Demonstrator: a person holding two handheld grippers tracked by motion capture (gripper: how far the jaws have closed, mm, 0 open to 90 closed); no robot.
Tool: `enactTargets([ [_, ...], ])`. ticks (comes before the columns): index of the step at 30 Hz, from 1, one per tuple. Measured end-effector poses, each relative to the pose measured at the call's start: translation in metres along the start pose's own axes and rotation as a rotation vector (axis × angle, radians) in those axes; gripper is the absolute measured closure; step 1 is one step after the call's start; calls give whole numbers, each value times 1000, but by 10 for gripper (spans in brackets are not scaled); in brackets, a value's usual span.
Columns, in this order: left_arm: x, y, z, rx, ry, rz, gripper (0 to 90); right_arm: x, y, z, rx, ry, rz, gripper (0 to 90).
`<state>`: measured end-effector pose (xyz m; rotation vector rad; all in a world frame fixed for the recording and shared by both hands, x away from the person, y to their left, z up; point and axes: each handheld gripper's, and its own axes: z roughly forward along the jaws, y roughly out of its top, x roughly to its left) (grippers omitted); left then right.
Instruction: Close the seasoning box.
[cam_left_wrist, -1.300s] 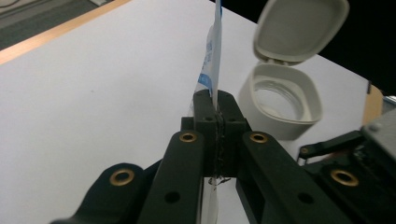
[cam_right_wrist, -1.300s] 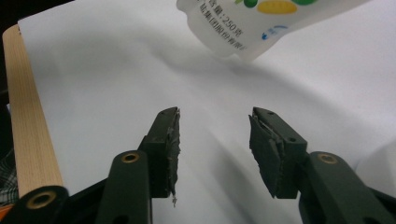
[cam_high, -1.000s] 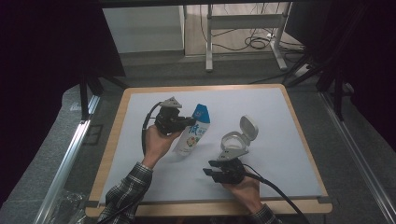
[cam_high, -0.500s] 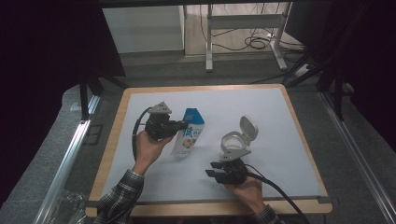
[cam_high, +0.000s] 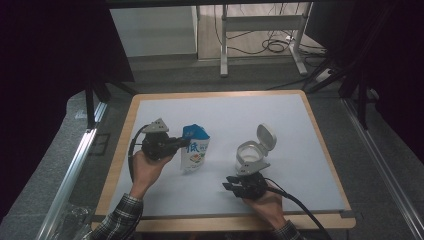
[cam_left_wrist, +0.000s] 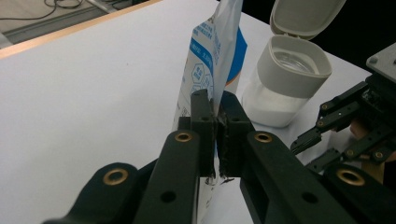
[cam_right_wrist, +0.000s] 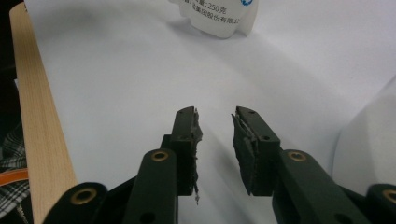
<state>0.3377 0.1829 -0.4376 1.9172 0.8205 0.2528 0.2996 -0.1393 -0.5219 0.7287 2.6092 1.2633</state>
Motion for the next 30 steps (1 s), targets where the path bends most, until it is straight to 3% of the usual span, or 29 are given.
enactTargets([
  [6,1,-13,-8,-20,18,-2,853,-1,-3,-2,-8,9,4,783],
  [12,0,-23,-12,-36,48,3,821,-1,-4,-1,9,-5,-2,787],
  [18,1,-30,-14,-51,50,-2,789,-1,-4,-4,3,-22,-1,819],
  [26,-6,-35,-11,-40,93,48,637,-4,-4,-10,17,-38,2,836],
  [30,-10,-39,-7,-28,127,73,527,-6,-6,-13,-3,-44,14,801],
])
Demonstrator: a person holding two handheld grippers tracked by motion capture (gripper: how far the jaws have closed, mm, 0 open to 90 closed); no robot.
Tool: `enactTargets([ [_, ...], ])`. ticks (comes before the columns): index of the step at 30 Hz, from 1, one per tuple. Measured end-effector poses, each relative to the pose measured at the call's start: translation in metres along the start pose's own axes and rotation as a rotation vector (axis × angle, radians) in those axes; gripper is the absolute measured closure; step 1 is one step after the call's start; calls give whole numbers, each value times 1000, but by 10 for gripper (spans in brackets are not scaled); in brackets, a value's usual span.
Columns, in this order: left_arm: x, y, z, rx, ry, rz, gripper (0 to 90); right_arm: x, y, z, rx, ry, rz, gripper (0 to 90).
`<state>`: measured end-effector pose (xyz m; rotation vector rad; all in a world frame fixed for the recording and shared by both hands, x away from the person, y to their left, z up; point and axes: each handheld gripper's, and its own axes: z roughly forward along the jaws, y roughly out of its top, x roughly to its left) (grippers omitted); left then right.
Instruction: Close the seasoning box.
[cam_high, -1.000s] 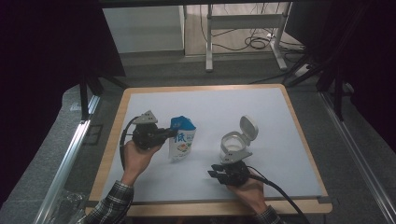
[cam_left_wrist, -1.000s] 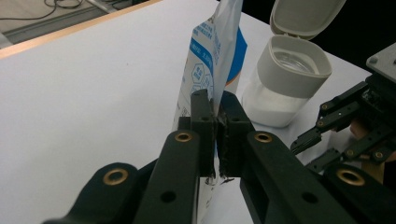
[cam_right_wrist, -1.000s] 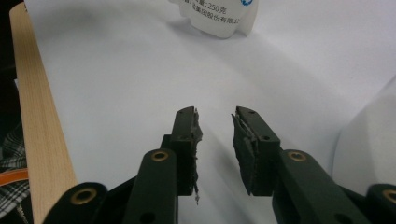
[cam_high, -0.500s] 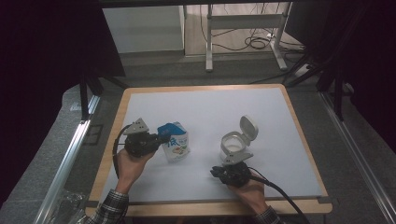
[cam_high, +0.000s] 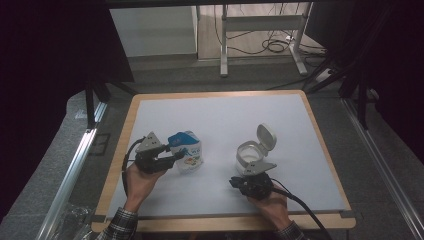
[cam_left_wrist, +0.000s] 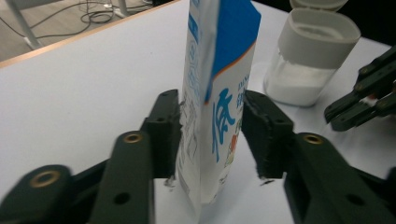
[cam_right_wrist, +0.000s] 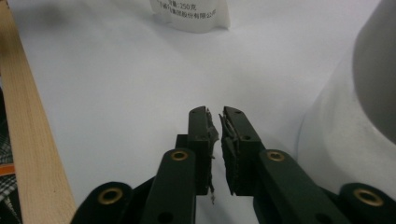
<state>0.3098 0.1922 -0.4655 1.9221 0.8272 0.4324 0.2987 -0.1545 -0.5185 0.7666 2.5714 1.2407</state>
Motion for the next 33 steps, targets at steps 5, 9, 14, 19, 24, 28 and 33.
enactTargets([
  [5,-3,-8,3,22,24,7,377,1,-2,-4,8,0,-12,802],
  [9,-4,-15,5,47,34,4,285,1,-4,-6,12,11,-18,856],
  [14,-6,-26,8,74,38,-9,209,-4,-7,-9,16,22,-7,894],
  [19,-7,-38,11,106,49,-42,129,-9,-9,-15,19,8,3,894],
  [24,-9,-51,14,163,61,-54,70,-13,-12,-21,22,-6,18,894],
  [28,-10,-62,16,198,71,-74,52,-15,-14,-26,21,-17,26,894],
  [33,-10,-74,20,248,93,-85,38,-19,-18,-32,25,-38,32,893],
])
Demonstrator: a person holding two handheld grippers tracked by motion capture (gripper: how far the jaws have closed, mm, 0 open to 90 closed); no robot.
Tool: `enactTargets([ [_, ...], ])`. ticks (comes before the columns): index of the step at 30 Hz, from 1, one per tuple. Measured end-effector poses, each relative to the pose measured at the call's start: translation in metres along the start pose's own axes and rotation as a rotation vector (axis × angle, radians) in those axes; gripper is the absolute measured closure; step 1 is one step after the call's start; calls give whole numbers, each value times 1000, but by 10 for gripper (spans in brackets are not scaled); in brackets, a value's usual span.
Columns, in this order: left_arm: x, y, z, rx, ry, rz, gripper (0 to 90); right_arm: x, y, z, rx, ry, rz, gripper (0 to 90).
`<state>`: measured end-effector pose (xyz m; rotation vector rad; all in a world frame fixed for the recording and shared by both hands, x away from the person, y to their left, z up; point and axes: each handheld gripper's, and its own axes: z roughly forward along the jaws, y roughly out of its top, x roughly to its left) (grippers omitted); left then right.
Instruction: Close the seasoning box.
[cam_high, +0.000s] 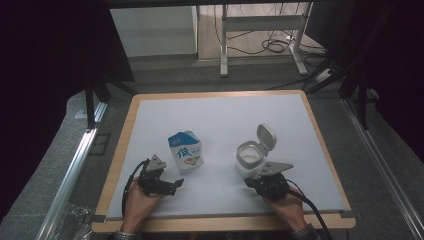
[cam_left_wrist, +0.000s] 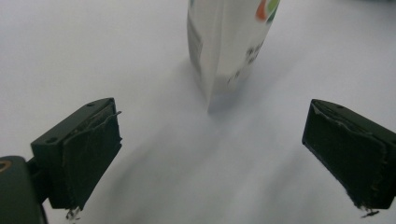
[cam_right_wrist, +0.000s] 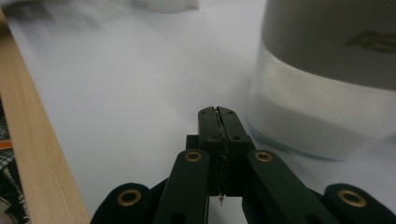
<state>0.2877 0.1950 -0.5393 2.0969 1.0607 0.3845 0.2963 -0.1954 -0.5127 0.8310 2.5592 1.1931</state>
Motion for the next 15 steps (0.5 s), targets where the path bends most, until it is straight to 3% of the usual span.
enactTargets([
  [6,-2,-8,9,52,26,0,28,-9,-2,-11,-10,-19,24,891],
  [15,-2,-9,11,56,30,-6,14,-24,0,-25,-42,-50,71,890],
])
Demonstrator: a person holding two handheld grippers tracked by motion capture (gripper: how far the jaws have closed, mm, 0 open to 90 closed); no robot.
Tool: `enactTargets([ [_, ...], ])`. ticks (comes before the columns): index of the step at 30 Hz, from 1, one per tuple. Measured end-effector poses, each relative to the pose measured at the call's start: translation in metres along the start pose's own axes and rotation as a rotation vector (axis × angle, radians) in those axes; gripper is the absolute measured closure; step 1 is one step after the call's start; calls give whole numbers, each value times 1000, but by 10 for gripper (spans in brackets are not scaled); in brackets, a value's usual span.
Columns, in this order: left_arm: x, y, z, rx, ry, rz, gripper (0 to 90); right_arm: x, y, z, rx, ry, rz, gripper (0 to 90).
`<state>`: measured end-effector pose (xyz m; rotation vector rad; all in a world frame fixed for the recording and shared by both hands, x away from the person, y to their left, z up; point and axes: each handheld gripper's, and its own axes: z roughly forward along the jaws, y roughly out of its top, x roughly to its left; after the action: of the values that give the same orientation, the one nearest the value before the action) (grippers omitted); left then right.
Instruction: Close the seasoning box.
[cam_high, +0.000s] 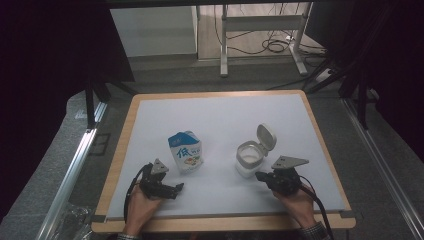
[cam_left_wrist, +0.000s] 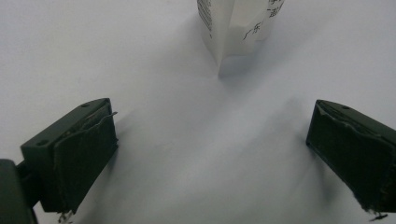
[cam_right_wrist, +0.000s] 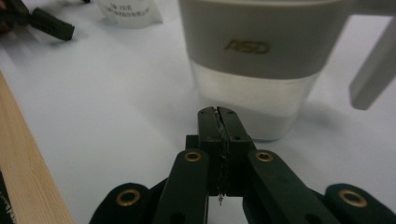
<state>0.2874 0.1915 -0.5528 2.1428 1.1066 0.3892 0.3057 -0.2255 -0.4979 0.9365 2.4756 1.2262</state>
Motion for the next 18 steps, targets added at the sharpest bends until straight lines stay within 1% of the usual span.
enactTargets([
  [4,0,0,0,1,1,-2,8,-6,3,-5,-13,-16,10,890],
  [10,0,0,0,0,2,-2,9,-13,7,-9,-28,-42,8,890],
  [18,0,0,0,-1,2,-2,10,-25,14,-12,-40,-54,35,891],
])
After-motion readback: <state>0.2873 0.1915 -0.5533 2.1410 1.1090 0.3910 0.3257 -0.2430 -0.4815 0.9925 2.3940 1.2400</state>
